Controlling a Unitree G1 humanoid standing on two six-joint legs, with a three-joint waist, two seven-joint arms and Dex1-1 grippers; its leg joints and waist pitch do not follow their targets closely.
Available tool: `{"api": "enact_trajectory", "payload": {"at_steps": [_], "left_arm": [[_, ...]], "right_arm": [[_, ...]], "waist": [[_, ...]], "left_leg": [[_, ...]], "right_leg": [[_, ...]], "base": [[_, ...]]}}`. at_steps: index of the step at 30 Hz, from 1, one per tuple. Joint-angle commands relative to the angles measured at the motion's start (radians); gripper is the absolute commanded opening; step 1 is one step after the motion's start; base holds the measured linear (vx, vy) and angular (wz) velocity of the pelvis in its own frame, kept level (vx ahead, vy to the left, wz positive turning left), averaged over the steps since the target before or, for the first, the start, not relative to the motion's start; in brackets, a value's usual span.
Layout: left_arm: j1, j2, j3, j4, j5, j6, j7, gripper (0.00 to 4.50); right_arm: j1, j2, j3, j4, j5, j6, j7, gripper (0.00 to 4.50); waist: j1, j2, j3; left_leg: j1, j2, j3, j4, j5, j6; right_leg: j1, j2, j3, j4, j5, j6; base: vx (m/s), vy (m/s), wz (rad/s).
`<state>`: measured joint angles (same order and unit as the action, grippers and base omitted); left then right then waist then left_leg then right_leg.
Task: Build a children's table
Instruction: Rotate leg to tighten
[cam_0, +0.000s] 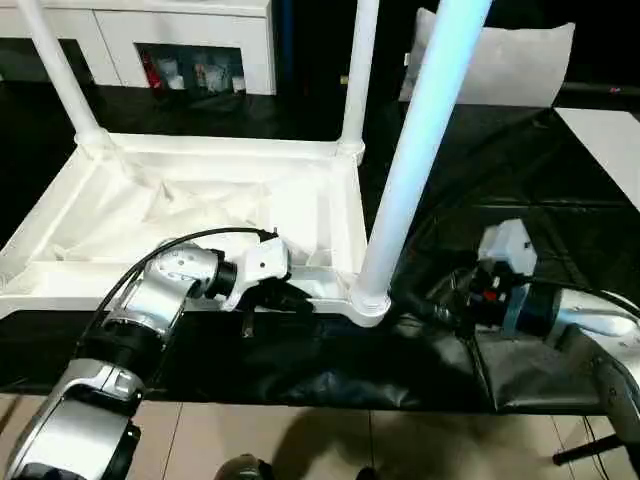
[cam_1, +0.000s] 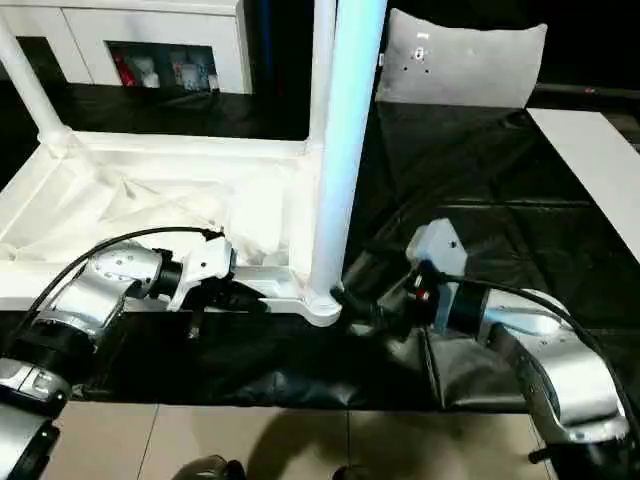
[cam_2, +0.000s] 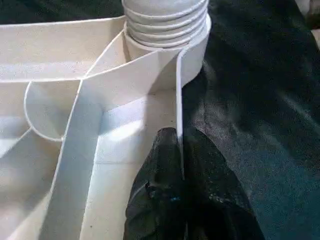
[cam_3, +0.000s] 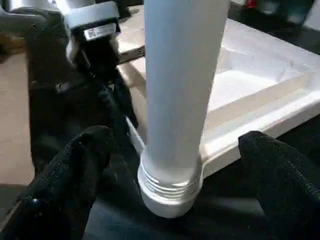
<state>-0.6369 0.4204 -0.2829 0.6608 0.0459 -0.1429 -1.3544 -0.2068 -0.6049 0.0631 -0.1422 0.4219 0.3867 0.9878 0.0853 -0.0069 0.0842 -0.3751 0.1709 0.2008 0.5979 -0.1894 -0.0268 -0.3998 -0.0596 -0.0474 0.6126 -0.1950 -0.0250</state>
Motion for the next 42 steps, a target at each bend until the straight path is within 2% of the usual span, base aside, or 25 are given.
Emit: {"api": "enact_trajectory", "payload": {"at_steps": [1,3,4,6,11,14,20,22,24,29,32,34,35,37,39,40,41,42], "left_arm": [[0.011,-0.004,-0.046,-0.002,0.012,-0.026,-0.064,0.0],[0.003,-0.009,-0.057,-0.011,0.015,-0.042,-0.076,0.0],[-0.001,-0.012,-0.06,-0.014,0.015,-0.046,-0.082,0.0],[-0.015,-0.016,-0.07,-0.017,0.016,-0.057,-0.096,0.0],[-0.031,-0.02,-0.085,-0.022,0.009,-0.065,-0.119,0.0],[-0.037,-0.021,-0.086,-0.014,0.009,-0.069,-0.124,0.0],[-0.047,-0.018,-0.089,-0.005,0.0,-0.069,-0.143,0.0],[-0.048,-0.016,-0.09,-0.003,-0.002,-0.068,-0.146,0.0],[-0.049,-0.014,-0.09,0.0,-0.005,-0.065,-0.148,0.0],[-0.039,-0.023,-0.075,0.001,-0.019,-0.038,-0.124,0.0],[-0.027,-0.036,-0.061,-0.01,-0.026,0.0,-0.078,0.0],[-0.018,-0.05,-0.047,-0.029,-0.011,0.066,0.008,0.0],[-0.016,-0.053,-0.044,-0.033,-0.01,0.079,0.021,0.0],[-0.007,-0.089,-0.011,-0.089,-0.025,0.203,0.115,0.0],[-0.009,-0.123,0.007,-0.11,-0.018,0.267,0.198,0.0],[-0.01,-0.137,0.013,-0.113,-0.013,0.285,0.23,0.0],[-0.011,-0.14,0.014,-0.113,-0.013,0.288,0.236,0.0],[-0.013,-0.165,0.024,-0.112,-0.008,0.308,0.285,0.0]], "right_arm": [[-0.029,-0.007,0.023,0.048,-0.011,-0.034,0.054,4.5],[-0.055,-0.003,0.041,0.098,-0.015,-0.049,0.099,4.21],[-0.066,-0.002,0.051,0.117,-0.013,-0.05,0.125,4.14],[-0.095,-0.002,0.081,0.175,-0.026,-0.063,0.177,4.09],[-0.158,0.021,0.126,0.29,-0.038,-0.09,0.257,3.5],[-0.172,0.03,0.132,0.311,-0.037,-0.084,0.267,3.26],[-0.228,0.067,0.145,0.421,-0.06,-0.121,0.276,2.8],[-0.241,0.073,0.15,0.443,-0.061,-0.123,0.296,2.76],[-0.246,0.078,0.154,0.455,-0.063,-0.123,0.314,2.45],[-0.223,0.084,0.157,0.45,-0.053,-0.113,0.325,2.17],[-0.195,0.096,0.145,0.421,-0.035,-0.079,0.301,2.11],[-0.161,0.128,0.13,0.374,-0.033,-0.044,0.22,2.09],[-0.156,0.136,0.128,0.365,-0.036,-0.038,0.199,2.08],[-0.128,0.215,0.117,0.326,-0.093,-0.001,-0.009,2.08],[-0.125,0.286,0.1,0.321,-0.117,0.021,-0.142,2.06],[-0.125,0.309,0.094,0.321,-0.121,0.025,-0.179,2.05],[-0.126,0.313,0.094,0.323,-0.124,0.027,-0.188,2.05],[-0.134,0.345,0.089,0.332,-0.142,0.04,-0.251,2.04]], "waist": [[0.004,-0.01,-0.072],[0.006,-0.015,-0.07],[0.01,-0.011,-0.072],[0.012,-0.012,-0.07],[0.017,-0.011,-0.069],[0.021,-0.01,-0.071],[0.027,-0.008,-0.071],[0.024,-0.008,-0.066],[0.024,-0.008,-0.063],[0.022,-0.01,-0.056],[0.019,-0.012,-0.044],[0.019,-0.011,-0.033],[0.016,-0.011,-0.033],[0.011,-0.008,-0.022],[-0.011,-0.008,-0.011],[-0.019,-0.01,-0.007],[-0.023,-0.01,-0.005],[-0.032,-0.008,0.001]], "left_leg": [[0.017,0.067,-0.031,-0.065,-0.117,0.074],[0.019,0.069,-0.029,-0.065,-0.123,0.074],[0.022,0.07,-0.029,-0.064,-0.126,0.074],[0.02,0.071,-0.029,-0.065,-0.128,0.072],[0.022,0.071,-0.028,-0.064,-0.14,0.062],[0.02,0.072,-0.029,-0.064,-0.12,0.071],[0.018,0.071,-0.027,-0.06,-0.086,0.087],[0.014,0.071,-0.029,-0.062,-0.103,0.092],[0.016,0.072,-0.029,-0.064,-0.118,0.084],[0.018,0.073,-0.03,-0.068,-0.137,0.074],[0.018,0.074,-0.03,-0.073,-0.16,0.067],[0.021,0.076,-0.033,-0.079,-0.197,0.055],[0.022,0.077,-0.033,-0.082,-0.207,0.05],[0.023,0.075,-0.038,-0.09,-0.252,0.023],[0.027,0.068,-0.048,-0.097,-0.341,-0.024],[0.022,0.065,-0.056,-0.101,-0.364,-0.033],[0.023,0.065,-0.058,-0.103,-0.371,-0.033],[0.028,0.066,-0.058,-0.106,-0.389,-0.035]], "right_leg": [[0.048,-0.101,0.05,-0.067,-0.12,-0.228],[0.047,-0.1,0.05,-0.067,-0.13,-0.234],[0.045,-0.099,0.049,-0.065,-0.133,-0.238],[0.046,-0.099,0.049,-0.065,-0.142,-0.239],[0.044,-0.1,0.049,-0.066,-0.162,-0.241],[0.044,-0.099,0.048,-0.062,-0.127,-0.246],[0.041,-0.097,0.046,-0.054,-0.059,-0.264],[0.042,-0.098,0.045,-0.057,-0.081,-0.263],[0.04,-0.098,0.045,-0.061,-0.11,-0.258],[0.038,-0.099,0.047,-0.065,-0.142,-0.248],[0.033,-0.098,0.049,-0.072,-0.192,-0.235],[0.026,-0.1,0.052,-0.081,-0.247,-0.22],[0.026,-0.099,0.052,-0.081,-0.259,-0.216],[0.02,-0.101,0.054,-0.089,-0.34,-0.197],[0.016,-0.104,0.053,-0.103,-0.505,-0.157],[0.02,-0.108,0.049,-0.111,-0.576,-0.128],[0.019,-0.109,0.049,-0.115,-0.593,-0.118],[0.011,-0.105,0.051,-0.121,-0.599,-0.108]], "base": [[0.0,0.0,0.0],[0.0,0.0,0.0],[0.0,0.0,0.0],[0.0,0.0,0.0],[0.0,0.0,0.0],[0.0,0.0,0.0],[0.0,0.0,0.0],[0.0,0.0,0.0],[0.0,0.0,0.0],[0.0,0.0,0.0],[0.0,0.0,0.0],[0.0,0.0,0.0],[0.0,0.0,0.0],[0.0,0.0,0.0],[0.0,0.0,0.0],[0.0,0.0,0.0],[0.0,0.0,0.0],[0.0,0.0,0.0]]}}
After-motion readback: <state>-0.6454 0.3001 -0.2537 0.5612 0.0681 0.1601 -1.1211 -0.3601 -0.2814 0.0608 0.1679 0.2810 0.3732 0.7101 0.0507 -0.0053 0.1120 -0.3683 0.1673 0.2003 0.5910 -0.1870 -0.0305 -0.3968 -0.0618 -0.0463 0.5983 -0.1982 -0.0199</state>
